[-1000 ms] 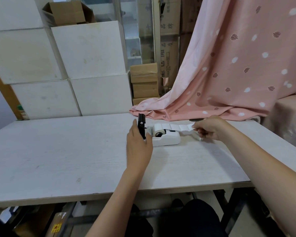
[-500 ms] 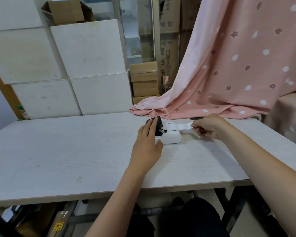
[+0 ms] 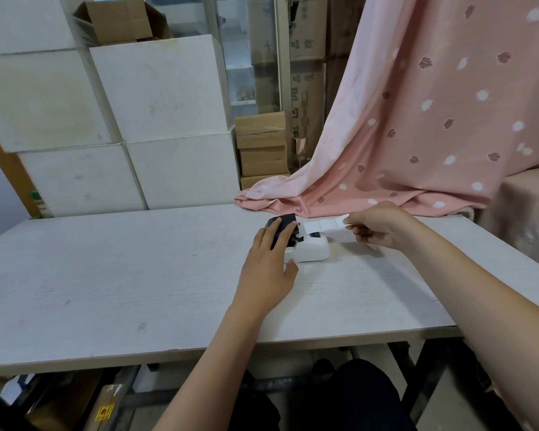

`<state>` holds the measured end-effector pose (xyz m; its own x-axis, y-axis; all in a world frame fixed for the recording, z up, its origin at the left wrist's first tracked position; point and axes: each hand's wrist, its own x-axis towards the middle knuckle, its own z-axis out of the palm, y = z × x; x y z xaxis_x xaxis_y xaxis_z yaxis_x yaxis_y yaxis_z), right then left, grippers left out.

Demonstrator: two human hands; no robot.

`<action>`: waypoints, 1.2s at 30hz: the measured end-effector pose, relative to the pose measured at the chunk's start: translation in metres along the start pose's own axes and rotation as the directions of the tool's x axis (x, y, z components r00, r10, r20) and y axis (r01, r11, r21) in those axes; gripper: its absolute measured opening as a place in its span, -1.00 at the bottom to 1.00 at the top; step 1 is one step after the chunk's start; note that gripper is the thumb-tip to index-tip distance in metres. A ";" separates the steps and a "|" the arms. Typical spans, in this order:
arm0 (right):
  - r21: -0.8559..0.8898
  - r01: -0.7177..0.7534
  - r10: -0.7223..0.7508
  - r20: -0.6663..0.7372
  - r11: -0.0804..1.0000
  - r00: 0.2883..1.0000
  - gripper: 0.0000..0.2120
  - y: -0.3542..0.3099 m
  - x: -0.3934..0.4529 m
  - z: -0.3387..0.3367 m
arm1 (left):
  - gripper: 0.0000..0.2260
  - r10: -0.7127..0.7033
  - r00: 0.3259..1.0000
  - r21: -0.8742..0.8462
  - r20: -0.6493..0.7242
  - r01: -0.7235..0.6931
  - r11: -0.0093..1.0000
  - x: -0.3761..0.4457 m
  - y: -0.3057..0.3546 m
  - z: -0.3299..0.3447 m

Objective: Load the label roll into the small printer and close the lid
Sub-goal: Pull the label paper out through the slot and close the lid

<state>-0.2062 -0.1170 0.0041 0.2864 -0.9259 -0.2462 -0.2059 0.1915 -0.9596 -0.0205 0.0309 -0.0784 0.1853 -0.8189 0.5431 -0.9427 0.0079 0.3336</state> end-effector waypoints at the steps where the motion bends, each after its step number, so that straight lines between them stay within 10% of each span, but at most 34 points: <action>1: -0.002 0.003 -0.003 0.001 1.000 1.000 -0.92 -0.001 0.000 0.001 | -0.34 -0.001 1.000 0.001 0.003 0.001 1.000 0.000 0.000 0.000; 36: 0.029 0.054 -0.055 0.026 0.998 0.998 -0.87 -0.011 0.000 0.020 | -0.39 0.048 0.996 0.084 0.078 -0.054 0.995 0.005 0.007 0.005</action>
<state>-0.1857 -0.1124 0.0117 0.3219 -0.9262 -0.1966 -0.1631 0.1503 -0.9751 -0.0272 0.0243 -0.0775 0.1181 -0.8598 0.4968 -0.9712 0.0042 0.2382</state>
